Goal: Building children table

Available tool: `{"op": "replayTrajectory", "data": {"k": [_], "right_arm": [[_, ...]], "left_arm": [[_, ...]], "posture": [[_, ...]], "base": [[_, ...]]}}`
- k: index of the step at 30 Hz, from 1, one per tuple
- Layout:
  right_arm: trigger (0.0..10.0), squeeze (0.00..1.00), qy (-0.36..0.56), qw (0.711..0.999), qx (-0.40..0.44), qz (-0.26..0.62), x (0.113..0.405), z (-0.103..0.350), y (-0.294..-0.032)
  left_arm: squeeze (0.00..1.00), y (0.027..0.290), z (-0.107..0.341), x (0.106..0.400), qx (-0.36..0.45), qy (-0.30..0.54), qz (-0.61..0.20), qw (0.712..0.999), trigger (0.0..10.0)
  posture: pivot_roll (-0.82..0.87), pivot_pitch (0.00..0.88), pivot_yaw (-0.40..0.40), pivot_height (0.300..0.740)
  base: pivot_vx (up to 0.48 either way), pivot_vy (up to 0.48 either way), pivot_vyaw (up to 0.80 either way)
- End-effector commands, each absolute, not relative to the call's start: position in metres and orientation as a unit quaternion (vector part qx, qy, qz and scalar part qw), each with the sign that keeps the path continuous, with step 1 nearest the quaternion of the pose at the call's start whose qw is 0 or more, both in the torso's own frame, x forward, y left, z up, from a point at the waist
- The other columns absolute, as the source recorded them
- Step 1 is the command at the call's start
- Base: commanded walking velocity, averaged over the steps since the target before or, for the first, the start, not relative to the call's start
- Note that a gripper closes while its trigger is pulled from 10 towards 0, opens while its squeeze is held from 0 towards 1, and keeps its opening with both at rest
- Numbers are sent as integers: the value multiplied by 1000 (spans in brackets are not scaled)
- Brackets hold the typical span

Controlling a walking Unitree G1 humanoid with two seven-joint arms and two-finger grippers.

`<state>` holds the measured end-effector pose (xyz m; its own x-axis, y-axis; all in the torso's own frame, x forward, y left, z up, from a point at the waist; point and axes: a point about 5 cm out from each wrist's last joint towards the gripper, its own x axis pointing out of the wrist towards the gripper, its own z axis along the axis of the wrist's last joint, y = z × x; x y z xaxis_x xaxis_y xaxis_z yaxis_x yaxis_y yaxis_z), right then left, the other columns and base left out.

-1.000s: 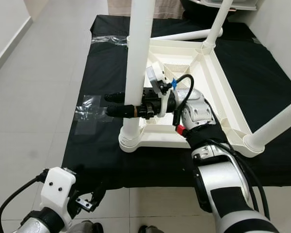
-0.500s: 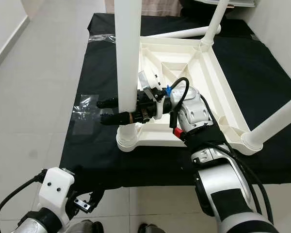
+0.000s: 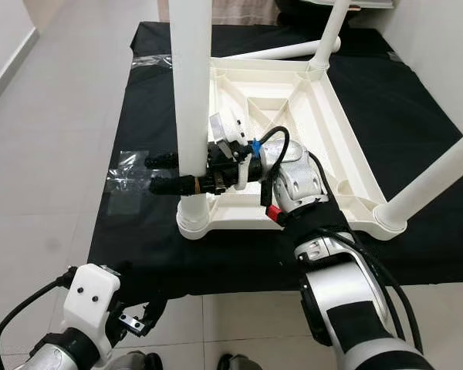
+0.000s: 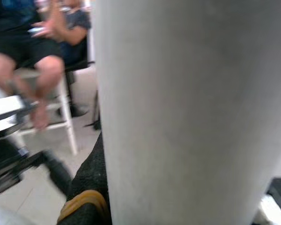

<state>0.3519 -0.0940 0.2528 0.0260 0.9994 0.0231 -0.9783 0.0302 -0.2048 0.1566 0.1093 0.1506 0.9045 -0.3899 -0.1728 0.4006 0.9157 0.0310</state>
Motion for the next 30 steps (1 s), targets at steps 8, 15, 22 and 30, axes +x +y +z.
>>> {"op": "replayTrajectory", "data": {"k": [8,15,22,30], "right_arm": [[10000,0,-2,814,-46,580,365,219,-99],[10000,0,-52,864,4,501,359,224,-104],[10000,0,-58,913,19,404,369,231,-108],[10000,0,-49,942,11,331,373,230,-114]], "left_arm": [[0,105,148,156,24,91,-206,974,10000],[0,104,147,158,21,89,-204,975,10000],[0,102,145,160,21,89,-203,975,10000],[0,103,146,164,22,86,-200,976,10000]], "posture": [[180,225,-90,740],[165,211,-88,740],[165,204,-94,740],[150,228,-90,740]], "base": [[0,0,0],[0,0,0],[0,0,0],[0,0,0]]}}
